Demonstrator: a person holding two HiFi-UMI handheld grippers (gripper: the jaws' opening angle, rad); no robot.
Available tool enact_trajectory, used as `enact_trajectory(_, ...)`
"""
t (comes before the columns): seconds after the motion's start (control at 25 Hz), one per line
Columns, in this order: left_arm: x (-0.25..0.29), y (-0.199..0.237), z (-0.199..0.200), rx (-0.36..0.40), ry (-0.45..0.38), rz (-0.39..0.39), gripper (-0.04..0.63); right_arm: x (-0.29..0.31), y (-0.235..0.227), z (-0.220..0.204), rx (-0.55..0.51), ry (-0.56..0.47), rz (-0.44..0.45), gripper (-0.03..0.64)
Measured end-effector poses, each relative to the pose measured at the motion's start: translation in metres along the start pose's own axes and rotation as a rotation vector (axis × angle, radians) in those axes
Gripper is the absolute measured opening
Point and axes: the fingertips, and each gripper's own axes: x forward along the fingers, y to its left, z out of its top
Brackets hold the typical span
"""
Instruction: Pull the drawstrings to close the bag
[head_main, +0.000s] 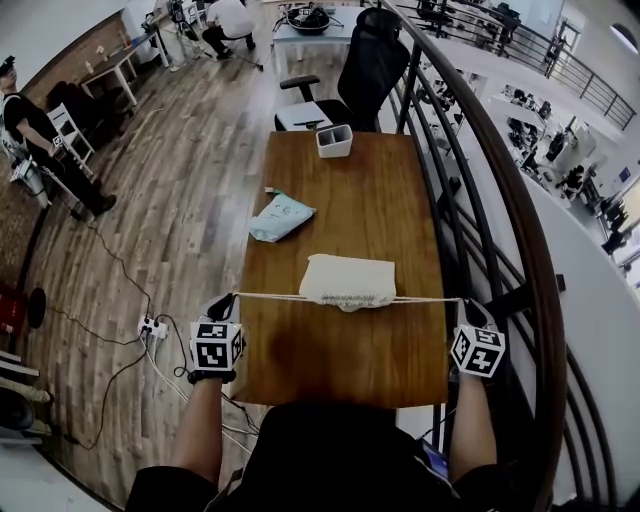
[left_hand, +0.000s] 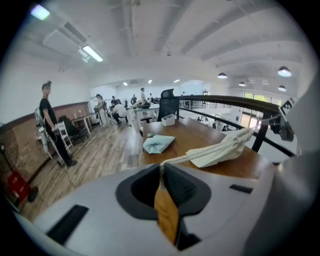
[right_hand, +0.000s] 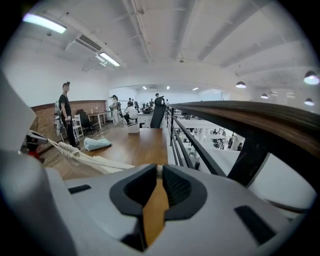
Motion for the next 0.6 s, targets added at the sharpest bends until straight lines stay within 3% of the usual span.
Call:
enact_trajectory(0.08,0.001,0.005,-0.008,-0.052,0.019,-0.007,0.038,0.001,-0.003,-0.005,0.014,0.008,-0.003,0.035)
enact_trajectory(0.24,0.0,0.001,-0.016,0.025,0.046,0.021,0.037,0.004,-0.002,-0.011,-0.026,0.024,-0.02,0.034)
enact_trajectory(0.4,0.002,0.005,-0.011,0.029,0.032,0.042,0.037,0.004,-0.002,-0.004,-0.067,0.013,-0.022,0.035)
enact_trajectory(0.6,0.004,0.018,-0.02,-0.122,0.034,0.032,0.038,0.011,-0.008,-0.014,0.026,0.041,0.004,0.037)
